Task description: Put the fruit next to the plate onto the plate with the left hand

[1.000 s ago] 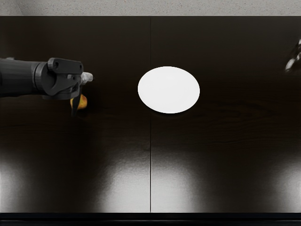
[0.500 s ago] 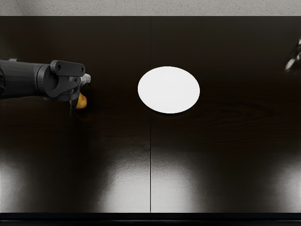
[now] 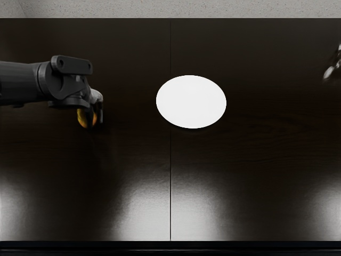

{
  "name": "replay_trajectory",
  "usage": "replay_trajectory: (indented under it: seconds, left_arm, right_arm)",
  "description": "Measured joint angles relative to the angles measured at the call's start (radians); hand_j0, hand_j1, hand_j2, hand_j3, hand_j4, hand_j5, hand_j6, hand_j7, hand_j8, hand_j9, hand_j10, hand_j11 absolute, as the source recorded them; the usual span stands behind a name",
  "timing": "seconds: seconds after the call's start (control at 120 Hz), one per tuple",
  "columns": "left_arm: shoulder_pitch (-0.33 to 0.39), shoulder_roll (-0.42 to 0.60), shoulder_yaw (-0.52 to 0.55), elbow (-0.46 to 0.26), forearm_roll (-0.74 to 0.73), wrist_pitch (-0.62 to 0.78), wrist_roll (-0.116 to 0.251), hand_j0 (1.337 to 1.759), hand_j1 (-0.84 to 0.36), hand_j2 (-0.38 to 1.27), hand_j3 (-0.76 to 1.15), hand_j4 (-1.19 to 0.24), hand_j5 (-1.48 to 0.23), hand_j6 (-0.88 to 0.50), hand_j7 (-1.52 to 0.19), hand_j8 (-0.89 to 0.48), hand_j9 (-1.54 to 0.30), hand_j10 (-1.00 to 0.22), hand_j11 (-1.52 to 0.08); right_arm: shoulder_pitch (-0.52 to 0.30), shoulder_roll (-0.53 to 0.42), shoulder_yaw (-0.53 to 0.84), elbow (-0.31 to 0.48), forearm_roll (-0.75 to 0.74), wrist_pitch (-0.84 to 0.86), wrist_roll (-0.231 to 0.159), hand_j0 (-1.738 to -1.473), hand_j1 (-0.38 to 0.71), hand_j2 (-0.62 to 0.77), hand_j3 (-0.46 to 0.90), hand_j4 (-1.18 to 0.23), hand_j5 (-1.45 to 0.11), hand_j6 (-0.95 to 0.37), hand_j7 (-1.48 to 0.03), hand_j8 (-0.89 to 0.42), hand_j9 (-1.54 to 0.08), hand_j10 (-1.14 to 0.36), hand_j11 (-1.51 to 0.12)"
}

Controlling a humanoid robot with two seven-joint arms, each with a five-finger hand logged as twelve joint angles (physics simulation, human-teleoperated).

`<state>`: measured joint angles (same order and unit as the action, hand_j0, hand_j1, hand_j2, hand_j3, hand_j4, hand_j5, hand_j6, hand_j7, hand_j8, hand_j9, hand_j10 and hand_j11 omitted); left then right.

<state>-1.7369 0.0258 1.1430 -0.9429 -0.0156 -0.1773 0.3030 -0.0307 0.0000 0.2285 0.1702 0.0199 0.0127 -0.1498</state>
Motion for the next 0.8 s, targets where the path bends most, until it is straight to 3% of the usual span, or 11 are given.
replay_trajectory:
  seconds: [0.108,0.167,0.242,0.308,0.325,0.408,0.533,0.667,0.733,0.8]
  left_arm:
    - [-0.013,0.002,-0.003,-0.002,-0.014,-0.018,-0.001,1.649,-0.5,0.44,0.0,-0.79,-1.16,-0.24,-1.02,-0.07,-1.08,-0.27,-1.08]
    - [-0.028,0.01,-0.004,-0.003,-0.036,-0.025,-0.001,1.652,-0.39,0.42,0.0,-0.76,-1.24,-0.4,-1.06,-0.2,-1.09,-0.28,-1.09]
    - [-0.069,0.037,-0.008,-0.007,-0.069,-0.022,-0.001,1.653,-0.42,0.54,0.0,-0.79,-1.21,-0.54,-1.08,-0.28,-1.1,-0.4,-1.1]
    - [-0.086,0.038,-0.034,-0.013,-0.096,-0.021,-0.001,1.654,-0.42,0.58,0.0,-0.81,-1.19,-0.63,-1.1,-0.32,-1.11,-0.44,-1.11]
    - [-0.09,0.038,-0.04,-0.015,-0.107,-0.021,-0.002,1.654,-0.43,0.69,0.0,-0.82,-1.19,-0.65,-1.1,-0.34,-1.11,-0.45,-1.11]
    - [-0.115,0.045,-0.066,-0.02,-0.161,-0.021,-0.002,1.654,-0.47,0.82,0.0,-0.83,-1.18,-0.72,-1.12,-0.38,-1.13,-0.48,-1.12]
    - [-0.138,0.053,-0.11,-0.022,-0.245,-0.02,-0.002,1.654,-0.46,0.81,0.0,-0.85,-1.16,-0.79,-1.13,-0.41,-1.13,-0.53,-1.13]
    - [-0.15,0.05,-0.217,-0.002,-0.311,-0.019,-0.002,1.655,-0.46,0.8,0.0,-0.85,-1.16,-0.82,-1.14,-0.41,-1.13,-0.53,-1.13]
    - [-0.117,0.033,-0.302,0.055,-0.322,-0.018,-0.003,1.655,-0.46,0.8,0.0,-0.86,-1.16,-0.83,-1.14,-0.41,-1.13,-0.53,-1.13]
    - [-0.037,0.001,-0.443,0.127,-0.292,-0.018,-0.004,1.654,-0.46,0.8,0.0,-0.86,-1.15,-0.84,-1.14,-0.43,-1.13,-0.53,-1.13]
  right_arm:
    - [0.0,0.0,0.0,0.0,0.0,0.0,0.0,-1.658,-0.35,0.0,0.0,0.0,0.0,0.0,0.0,0.0,0.0,0.0,0.0]
    - [0.0,0.0,0.0,0.0,0.0,0.0,0.0,-1.658,-0.35,0.0,0.0,0.0,0.0,0.0,0.0,0.0,0.0,0.0,0.0]
    - [0.0,0.0,0.0,0.0,0.0,0.0,0.0,-1.658,-0.35,0.0,0.0,0.0,0.0,0.0,0.0,0.0,0.0,0.0,0.0]
    - [0.0,0.0,0.0,0.0,0.0,0.0,0.0,-1.658,-0.35,0.0,0.0,0.0,0.0,0.0,0.0,0.0,0.0,0.0,0.0]
    - [0.0,0.0,0.0,0.0,0.0,0.0,0.0,-1.658,-0.35,0.0,0.0,0.0,0.0,0.0,0.0,0.0,0.0,0.0,0.0]
    - [0.0,0.0,0.0,0.0,0.0,0.0,0.0,-1.658,-0.35,0.0,0.0,0.0,0.0,0.0,0.0,0.0,0.0,0.0,0.0]
    - [0.0,0.0,0.0,0.0,0.0,0.0,0.0,-1.658,-0.35,0.0,0.0,0.0,0.0,0.0,0.0,0.0,0.0,0.0,0.0]
    - [0.0,0.0,0.0,0.0,0.0,0.0,0.0,-1.658,-0.35,0.0,0.0,0.0,0.0,0.0,0.0,0.0,0.0,0.0,0.0]
    - [0.0,0.0,0.0,0.0,0.0,0.0,0.0,-1.658,-0.35,0.0,0.0,0.0,0.0,0.0,0.0,0.0,0.0,0.0,0.0]
    - [0.0,0.0,0.0,0.0,0.0,0.0,0.0,-1.658,-0.35,0.0,0.0,0.0,0.0,0.0,0.0,0.0,0.0,0.0,0.0]
